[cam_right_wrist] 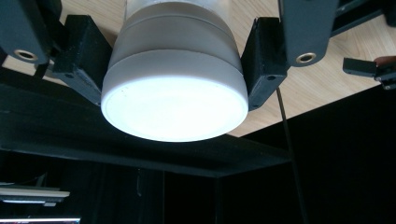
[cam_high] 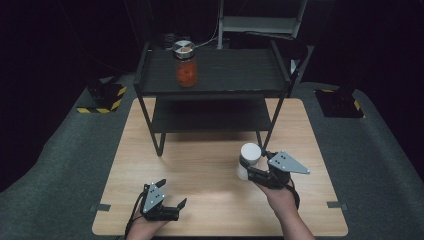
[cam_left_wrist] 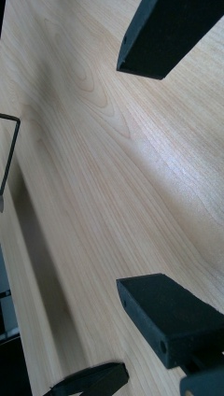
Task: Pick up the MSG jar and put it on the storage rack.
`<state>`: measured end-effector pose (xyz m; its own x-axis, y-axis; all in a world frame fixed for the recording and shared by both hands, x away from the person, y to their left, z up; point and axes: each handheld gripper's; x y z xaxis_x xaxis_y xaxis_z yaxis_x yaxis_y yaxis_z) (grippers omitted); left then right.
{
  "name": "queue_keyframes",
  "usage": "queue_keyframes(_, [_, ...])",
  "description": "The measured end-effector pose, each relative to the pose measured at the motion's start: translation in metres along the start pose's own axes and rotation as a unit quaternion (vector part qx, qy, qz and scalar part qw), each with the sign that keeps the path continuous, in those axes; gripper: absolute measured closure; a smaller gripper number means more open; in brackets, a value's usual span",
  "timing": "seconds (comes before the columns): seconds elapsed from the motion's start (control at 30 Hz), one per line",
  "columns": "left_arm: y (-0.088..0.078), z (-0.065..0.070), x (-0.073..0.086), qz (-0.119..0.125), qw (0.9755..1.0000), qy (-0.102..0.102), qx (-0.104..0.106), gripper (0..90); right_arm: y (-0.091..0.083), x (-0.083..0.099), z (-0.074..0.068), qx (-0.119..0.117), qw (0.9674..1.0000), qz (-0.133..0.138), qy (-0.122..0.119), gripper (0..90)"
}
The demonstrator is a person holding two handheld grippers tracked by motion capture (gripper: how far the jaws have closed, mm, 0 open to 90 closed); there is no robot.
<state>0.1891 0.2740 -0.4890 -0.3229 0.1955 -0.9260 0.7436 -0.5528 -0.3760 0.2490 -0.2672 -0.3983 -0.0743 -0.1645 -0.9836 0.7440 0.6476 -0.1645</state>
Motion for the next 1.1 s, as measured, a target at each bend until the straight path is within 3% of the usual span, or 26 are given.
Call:
queue_keyframes(0.63, [0.000,0.001,0.000,0.000,1.0000,0.007,-0.001,0.5,-0.018,-0.036,0.003,0.006,0.9997,0.020,-0.009,33.6])
queue_keyframes(1.1, [0.000,0.000,0.000,0.001,1.0000,-0.001,0.001,0.6,-0.021,-0.067,0.010,0.008,0.9994,0.033,-0.010,33.6])
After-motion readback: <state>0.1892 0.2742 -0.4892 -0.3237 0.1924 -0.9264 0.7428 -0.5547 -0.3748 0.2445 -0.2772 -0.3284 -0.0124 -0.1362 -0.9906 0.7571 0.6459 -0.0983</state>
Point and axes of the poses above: each handheld gripper's, and its own axes: y roughly forward along the jaws, x roughly out of its underside, z roughly to its right, and after that the axes turned 4 degrees about -y, right-handed
